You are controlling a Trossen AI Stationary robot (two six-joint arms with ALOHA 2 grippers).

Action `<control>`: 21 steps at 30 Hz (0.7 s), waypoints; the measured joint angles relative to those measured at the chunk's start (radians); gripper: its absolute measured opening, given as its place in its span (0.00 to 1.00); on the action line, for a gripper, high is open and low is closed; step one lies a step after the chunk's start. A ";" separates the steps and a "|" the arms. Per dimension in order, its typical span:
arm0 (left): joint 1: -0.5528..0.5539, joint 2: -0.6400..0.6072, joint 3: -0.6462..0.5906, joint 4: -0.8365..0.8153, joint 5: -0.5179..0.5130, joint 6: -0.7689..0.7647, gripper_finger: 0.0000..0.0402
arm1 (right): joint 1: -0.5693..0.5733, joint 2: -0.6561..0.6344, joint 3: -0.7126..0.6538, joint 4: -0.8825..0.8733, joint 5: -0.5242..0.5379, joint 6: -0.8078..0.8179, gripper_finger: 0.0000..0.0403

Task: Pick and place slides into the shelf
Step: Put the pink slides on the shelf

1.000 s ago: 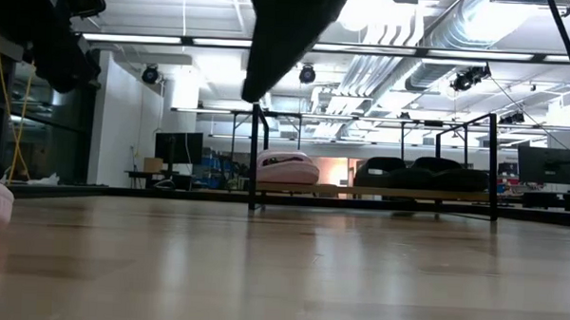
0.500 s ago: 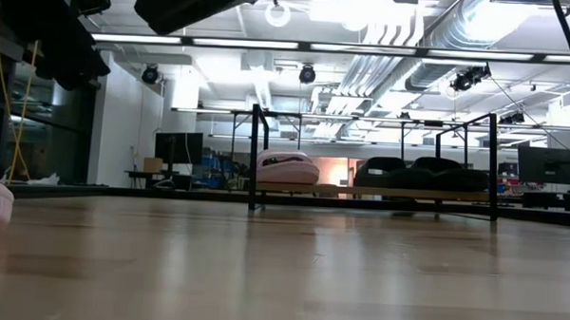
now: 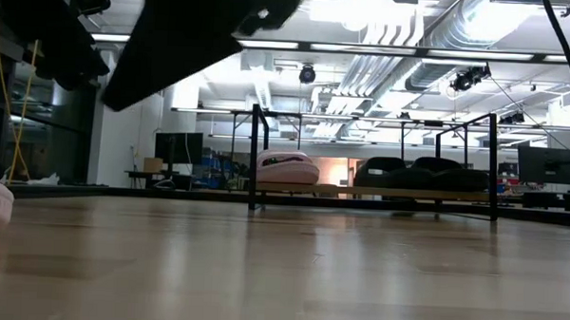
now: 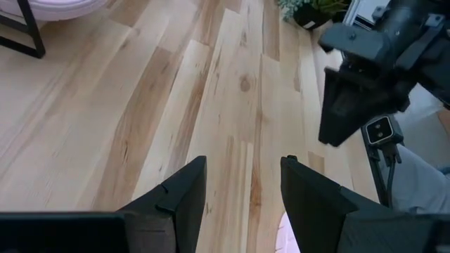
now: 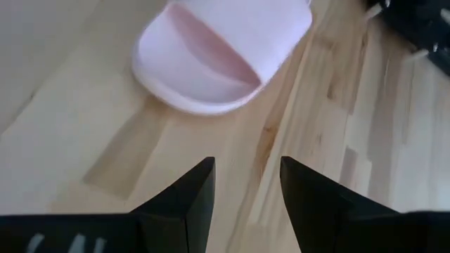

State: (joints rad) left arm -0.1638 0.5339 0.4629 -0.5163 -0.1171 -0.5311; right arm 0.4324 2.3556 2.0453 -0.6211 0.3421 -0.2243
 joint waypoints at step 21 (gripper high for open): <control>0.000 0.000 0.000 0.001 -0.034 0.003 0.42 | -0.007 0.019 0.001 0.194 0.024 -0.048 0.38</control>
State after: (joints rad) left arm -0.1638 0.5339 0.4629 -0.5152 -0.1512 -0.5282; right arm 0.4255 2.3750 2.0464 -0.4275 0.3658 -0.2724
